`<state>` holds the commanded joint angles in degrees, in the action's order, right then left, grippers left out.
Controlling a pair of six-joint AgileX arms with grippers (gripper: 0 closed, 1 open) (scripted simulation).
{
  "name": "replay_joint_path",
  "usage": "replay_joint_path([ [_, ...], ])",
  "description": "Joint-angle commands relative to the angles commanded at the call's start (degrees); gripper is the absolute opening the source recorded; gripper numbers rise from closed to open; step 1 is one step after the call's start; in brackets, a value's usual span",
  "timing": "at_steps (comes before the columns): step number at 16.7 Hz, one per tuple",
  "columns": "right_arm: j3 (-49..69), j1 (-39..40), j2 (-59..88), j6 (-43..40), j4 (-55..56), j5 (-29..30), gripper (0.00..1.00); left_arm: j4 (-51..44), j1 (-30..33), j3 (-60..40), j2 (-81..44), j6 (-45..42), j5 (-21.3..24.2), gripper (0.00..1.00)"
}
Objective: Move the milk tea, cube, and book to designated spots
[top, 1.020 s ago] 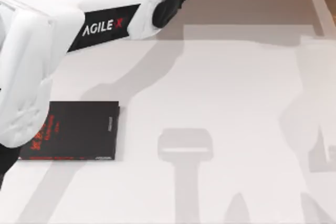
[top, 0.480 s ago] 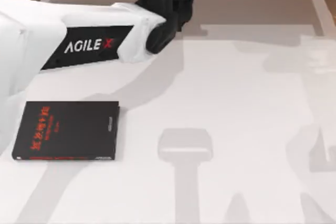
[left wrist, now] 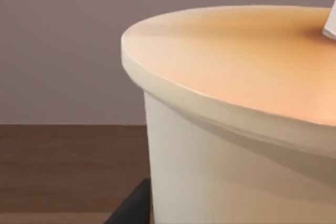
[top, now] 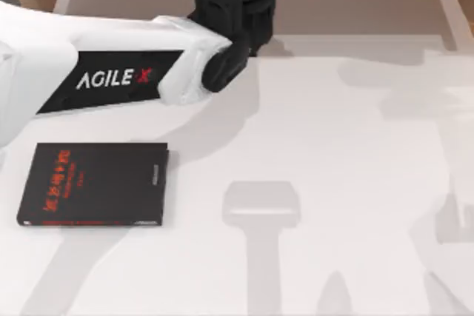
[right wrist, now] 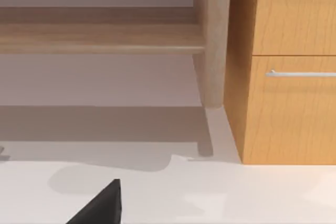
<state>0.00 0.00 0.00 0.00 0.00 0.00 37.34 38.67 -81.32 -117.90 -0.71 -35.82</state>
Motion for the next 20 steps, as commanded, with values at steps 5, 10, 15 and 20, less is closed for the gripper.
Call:
replay_joint_path([
  [5, 0.0, 0.0, 0.0, 0.0, 0.0, 0.0, 1.0, 3.69, -1.43, 7.88, 2.75, -0.09, 8.63, 0.0],
  [10, 0.0, 0.0, 0.0, 0.0, 0.0, 0.0, 1.0, 10.58, -9.76, 22.76, 5.42, 0.02, 26.46, 0.0],
  [15, 0.0, 0.0, 0.0, 0.0, 0.0, 0.0, 1.0, 20.1, -26.25, 35.78, 6.3, 0.09, 42.63, 0.0],
  [20, 0.0, 0.0, 0.0, 0.0, 0.0, 0.0, 1.0, 29.69, -46.0, 42.11, 6.07, 0.08, 53.18, 0.0],
])
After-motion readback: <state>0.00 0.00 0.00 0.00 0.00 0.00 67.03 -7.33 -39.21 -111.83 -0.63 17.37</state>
